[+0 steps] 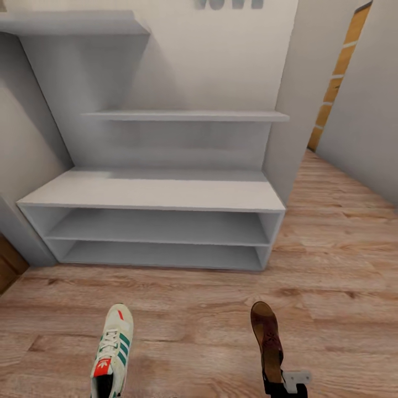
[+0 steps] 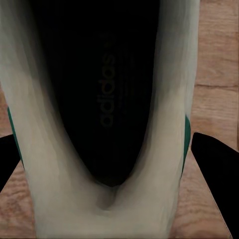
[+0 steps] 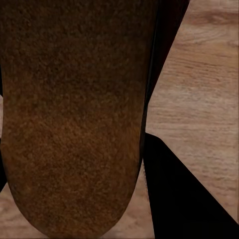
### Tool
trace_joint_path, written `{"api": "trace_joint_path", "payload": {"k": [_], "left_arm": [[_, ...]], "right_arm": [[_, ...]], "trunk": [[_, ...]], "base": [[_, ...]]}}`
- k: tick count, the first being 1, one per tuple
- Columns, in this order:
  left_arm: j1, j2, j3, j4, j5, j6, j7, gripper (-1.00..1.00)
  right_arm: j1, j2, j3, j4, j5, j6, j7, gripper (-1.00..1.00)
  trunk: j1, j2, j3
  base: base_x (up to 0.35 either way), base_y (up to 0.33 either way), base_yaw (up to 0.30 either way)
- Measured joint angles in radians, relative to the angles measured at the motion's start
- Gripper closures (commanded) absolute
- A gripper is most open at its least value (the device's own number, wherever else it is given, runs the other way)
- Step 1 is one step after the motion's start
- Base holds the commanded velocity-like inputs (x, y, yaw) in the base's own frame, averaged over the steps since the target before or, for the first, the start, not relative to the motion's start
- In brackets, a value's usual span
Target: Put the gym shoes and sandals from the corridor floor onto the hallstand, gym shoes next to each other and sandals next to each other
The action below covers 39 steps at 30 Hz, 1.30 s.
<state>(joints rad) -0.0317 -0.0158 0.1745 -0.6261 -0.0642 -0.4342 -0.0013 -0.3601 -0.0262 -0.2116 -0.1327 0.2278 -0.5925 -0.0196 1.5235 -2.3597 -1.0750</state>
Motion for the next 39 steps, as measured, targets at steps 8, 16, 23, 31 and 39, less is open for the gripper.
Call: {"api": "trace_joint_path", "payload": {"k": [8, 16, 23, 31, 39], "left_arm": [[-0.001, 0.0, 0.0, 0.0, -0.001, 0.0, 0.0, 1.0], [0.0, 0.001, 0.001, 0.001, 0.0, 0.0, 0.0, 1.0], [-0.001, 0.001, 0.0, 0.001, -0.002, 0.002, -0.001, 1.0], [-0.061, -0.004, -0.01, -0.003, -0.01, 0.107, -0.008, 1.0], [-0.261, -0.011, -0.013, -0.005, -0.009, 0.404, -0.012, 1.0]], "right_arm": [[0.0, -0.005, -0.001, -0.001, -0.001, 0.0, 0.001, 1.0], [0.0, -0.011, 0.0, -0.001, 0.0, 0.0, 0.001, 1.0], [0.0, -0.009, -0.006, -0.006, -0.005, -0.001, -0.003, 1.0], [0.0, -0.091, -0.014, -0.013, -0.038, 0.004, -0.005, 1.0], [0.0, -0.222, -0.047, -0.037, -0.226, 0.014, -0.001, 1.0]], "trunk": [[0.0, 0.0, -0.002], [0.0, 0.0, -0.002], [0.0, 0.0, -0.002], [0.0, 0.0, -0.002], [0.0, 0.0, -0.002]], "base": [[-0.082, -0.267, 0.112], [-0.087, -0.099, 0.004], [-0.003, -0.003, 0.0], [0.0, 0.0, 0.0], [0.0, 0.0, 0.0]]}}
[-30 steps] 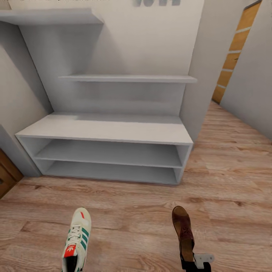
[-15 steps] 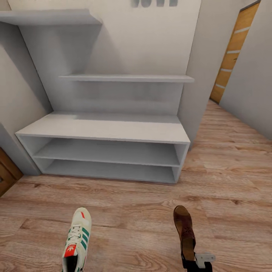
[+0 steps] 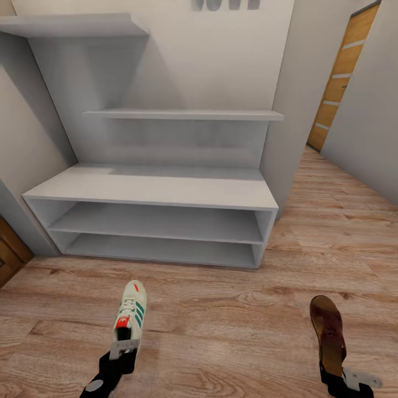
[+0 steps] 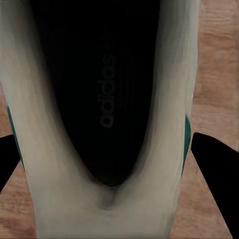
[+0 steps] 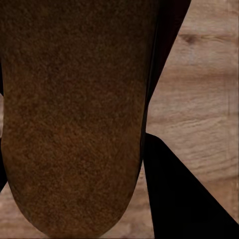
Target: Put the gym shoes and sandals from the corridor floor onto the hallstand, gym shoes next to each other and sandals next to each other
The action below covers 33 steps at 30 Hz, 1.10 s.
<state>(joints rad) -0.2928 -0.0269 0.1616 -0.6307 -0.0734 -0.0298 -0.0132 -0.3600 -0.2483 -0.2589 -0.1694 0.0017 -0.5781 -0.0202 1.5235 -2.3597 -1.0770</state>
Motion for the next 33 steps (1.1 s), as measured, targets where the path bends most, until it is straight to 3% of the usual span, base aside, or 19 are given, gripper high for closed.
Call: {"api": "trace_joint_path", "payload": {"k": [4, 8, 15, 20, 21, 26, 33], "left_arm": [[-0.074, -0.009, -0.007, 0.002, 0.0, 0.081, 0.0, 1.0], [-0.157, -0.025, -0.049, 0.002, 0.004, 0.201, -0.002, 1.0], [-0.298, -0.042, -0.082, 0.004, 0.007, 0.359, -0.012, 1.0], [-0.403, -0.082, -0.088, 0.011, 0.008, 0.478, -0.014, 1.0], [-0.426, -0.096, -0.092, 0.005, 0.011, 0.532, -0.015, 1.0], [-0.459, -0.1, -0.095, 0.003, 0.003, 0.574, -0.014, 1.0], [-0.46, -0.095, -0.098, 0.001, -0.001, 0.603, -0.013, 1.0]], "right_arm": [[0.0, -0.035, -0.005, -0.014, -0.035, 0.037, 0.0, 1.0], [0.0, -0.067, -0.005, -0.046, -0.055, 0.122, 0.001, 1.0], [0.0, -0.081, -0.003, -0.109, -0.1, 0.241, 0.0, 1.0], [0.0, -0.083, -0.001, -0.121, -0.116, 0.269, 0.0, 1.0], [0.0, -0.082, 0.0, -0.122, -0.118, 0.273, 0.0, 1.0], [0.0, -0.078, 0.0, -0.123, -0.118, 0.273, 0.0, 1.0], [0.0, -0.077, 0.0, -0.123, -0.118, 0.274, 0.0, 1.0]], "trunk": [[0.0, 0.0, 0.0], [0.0, 0.0, 0.0], [0.0, 0.0, 0.0], [0.0, 0.0, 0.0], [0.0, 0.0, 0.0], [0.0, 0.0, 0.0], [0.0, 0.0, 0.0]], "base": [[0.0, 0.0, 0.0], [0.0, 0.0, 0.0], [0.0, 0.0, 0.0], [0.0, 0.0, 0.0], [0.0, 0.0, 0.0], [0.0, 0.0, -0.019], [0.0, 0.0, -0.231]]}}
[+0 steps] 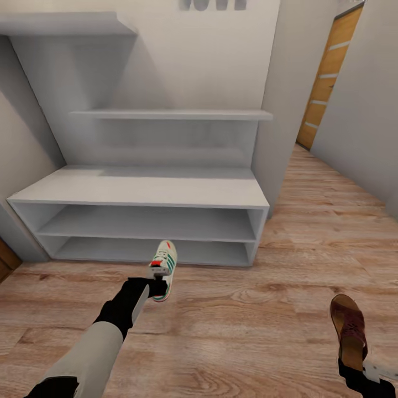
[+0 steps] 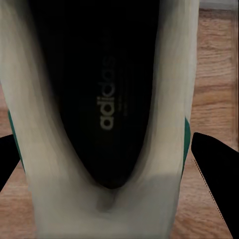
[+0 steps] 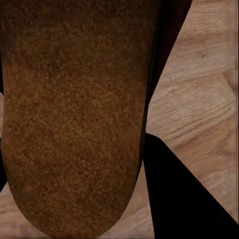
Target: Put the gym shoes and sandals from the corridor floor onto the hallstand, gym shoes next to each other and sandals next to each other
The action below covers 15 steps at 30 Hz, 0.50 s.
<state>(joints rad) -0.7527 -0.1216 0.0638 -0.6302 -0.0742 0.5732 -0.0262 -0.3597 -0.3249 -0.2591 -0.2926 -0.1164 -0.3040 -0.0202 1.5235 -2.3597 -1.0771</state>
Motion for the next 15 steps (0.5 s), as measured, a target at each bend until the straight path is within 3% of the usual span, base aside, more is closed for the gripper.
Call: {"api": "trace_joint_path", "payload": {"k": [7, 15], "left_arm": [[0.001, 0.0, 0.001, -0.019, 0.001, 0.002, 0.0, 1.0], [0.0, 0.001, 0.002, -0.025, 0.0, 0.002, 0.0, 1.0]], "right_arm": [[-0.001, 0.0, 0.0, 0.0, 0.0, 0.0, 0.0, 1.0], [0.0, 0.0, 0.0, -0.003, 0.0, 0.001, -0.001, 1.0]], "trunk": [[0.0, 0.0, -0.001], [0.031, -0.056, -0.032]], "base": [[0.0, 0.0, -0.125], [0.0, 0.0, -0.008]]}}
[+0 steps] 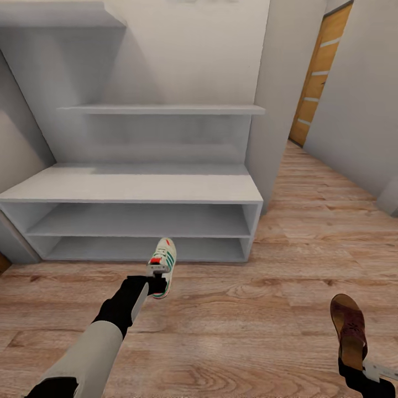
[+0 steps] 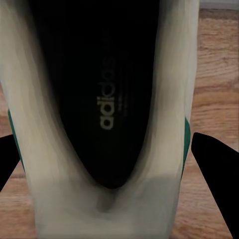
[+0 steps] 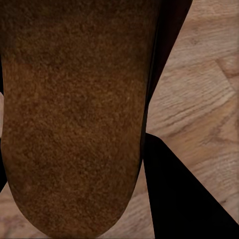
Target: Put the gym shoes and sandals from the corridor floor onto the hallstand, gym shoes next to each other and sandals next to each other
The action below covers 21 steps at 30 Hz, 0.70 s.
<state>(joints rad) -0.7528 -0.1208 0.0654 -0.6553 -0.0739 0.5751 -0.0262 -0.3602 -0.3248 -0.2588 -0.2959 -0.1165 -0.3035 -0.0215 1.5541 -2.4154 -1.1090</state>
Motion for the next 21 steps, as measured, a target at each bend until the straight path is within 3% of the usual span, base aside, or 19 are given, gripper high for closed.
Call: {"api": "trace_joint_path", "payload": {"k": [6, 12, 14, 16, 21], "left_arm": [[-0.002, -0.002, -0.001, -0.004, -0.001, 0.003, 0.0, 1.0], [-0.004, -0.002, -0.002, -0.012, -0.003, 0.014, 0.001, 1.0], [-0.002, -0.001, -0.011, -0.03, -0.003, 0.018, 0.001, 1.0], [-0.003, -0.003, -0.045, -0.053, 0.0, 0.037, 0.004, 1.0], [-0.001, -0.003, -0.067, -0.106, -0.003, 0.059, 0.007, 1.0]], "right_arm": [[0.0, 0.0, 0.0, -0.003, 0.0, 0.0, 0.0, 1.0], [0.0, 0.0, 0.0, -0.004, 0.0, -0.001, 0.0, 1.0], [0.0, -0.001, 0.002, -0.004, 0.0, -0.002, 0.0, 1.0], [0.0, -0.001, 0.004, -0.003, 0.001, -0.003, 0.001, 1.0], [0.0, -0.002, 0.004, -0.003, 0.002, -0.004, 0.001, 1.0]], "trunk": [[0.023, -0.042, -0.028], [0.023, -0.042, -0.035], [0.023, -0.042, -0.035], [0.023, -0.042, -0.035], [0.023, -0.042, -0.035]], "base": [[0.0, 0.0, 0.0], [0.0, 0.0, 0.0], [0.0, 0.0, 0.0], [0.0, 0.0, 0.0], [0.005, 0.0, 0.0]]}}
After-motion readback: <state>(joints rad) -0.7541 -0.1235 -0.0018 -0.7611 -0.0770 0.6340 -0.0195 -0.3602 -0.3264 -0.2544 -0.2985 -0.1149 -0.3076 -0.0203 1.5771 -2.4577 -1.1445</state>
